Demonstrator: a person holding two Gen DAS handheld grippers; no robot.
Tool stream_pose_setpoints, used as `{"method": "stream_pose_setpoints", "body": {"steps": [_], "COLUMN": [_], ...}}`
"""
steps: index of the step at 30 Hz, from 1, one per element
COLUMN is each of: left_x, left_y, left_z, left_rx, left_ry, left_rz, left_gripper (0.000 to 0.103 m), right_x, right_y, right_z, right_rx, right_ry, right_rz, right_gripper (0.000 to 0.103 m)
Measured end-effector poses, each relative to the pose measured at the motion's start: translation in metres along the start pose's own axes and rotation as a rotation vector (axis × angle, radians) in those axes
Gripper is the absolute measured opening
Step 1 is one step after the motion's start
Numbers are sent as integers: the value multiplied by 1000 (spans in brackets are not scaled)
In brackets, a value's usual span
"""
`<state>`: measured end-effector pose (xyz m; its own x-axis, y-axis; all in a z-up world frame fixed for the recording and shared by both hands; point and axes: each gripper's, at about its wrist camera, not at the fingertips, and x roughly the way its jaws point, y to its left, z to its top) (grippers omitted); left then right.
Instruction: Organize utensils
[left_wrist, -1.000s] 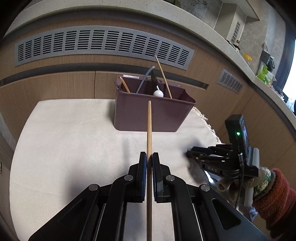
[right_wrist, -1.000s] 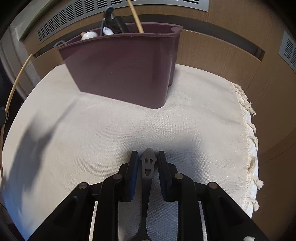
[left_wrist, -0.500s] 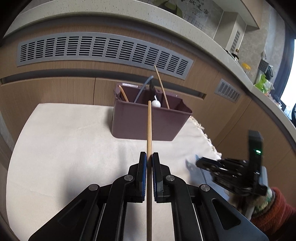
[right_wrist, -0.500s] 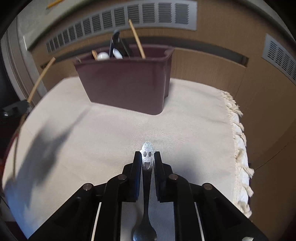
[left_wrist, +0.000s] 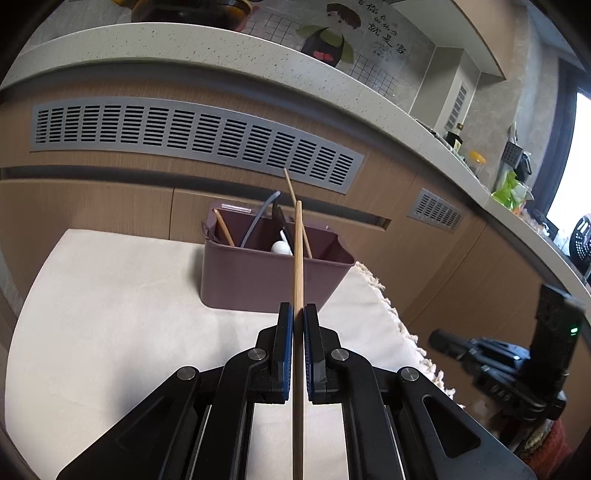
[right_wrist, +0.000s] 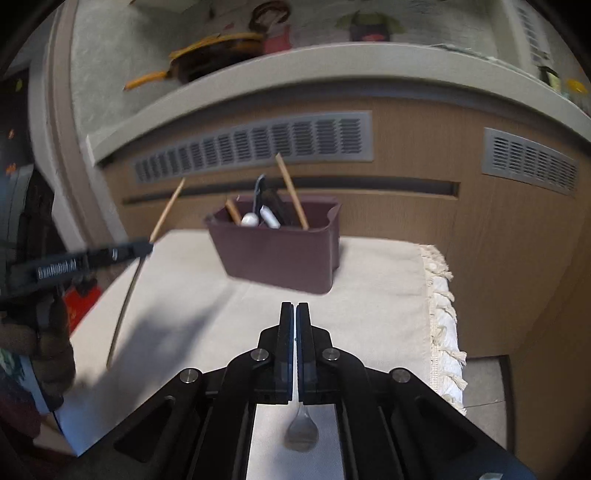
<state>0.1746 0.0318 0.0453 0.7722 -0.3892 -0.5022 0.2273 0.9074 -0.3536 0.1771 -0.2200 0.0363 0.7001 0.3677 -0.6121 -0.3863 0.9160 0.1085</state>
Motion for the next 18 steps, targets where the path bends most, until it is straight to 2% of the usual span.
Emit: {"method": "stream_pose_setpoints", "body": {"steps": [4,7,11,13,18], "left_x": [0,3,10,13,13], "left_y": [2,9,15,15,16], "left_z": [-4,-7,-12,-14,-15], "left_rx": [7,0,-22,-23,-21], "left_ry": [20,36,60,70,81], "left_rz": [12,16,8,3,1], "left_gripper": [6,6,6,6,6], "right_x": [23,21,19,11,31], "right_y": [-13,-10,3,7,5], "right_z": [-23,-58,-103,-109,-97], "right_rx": [18,2,-25,-34,16], "right_ry": [200,275,404,338,314], "right_rz": [-1,-30,-21,-46,-53], "right_gripper": [4,9,14,19,21]}}
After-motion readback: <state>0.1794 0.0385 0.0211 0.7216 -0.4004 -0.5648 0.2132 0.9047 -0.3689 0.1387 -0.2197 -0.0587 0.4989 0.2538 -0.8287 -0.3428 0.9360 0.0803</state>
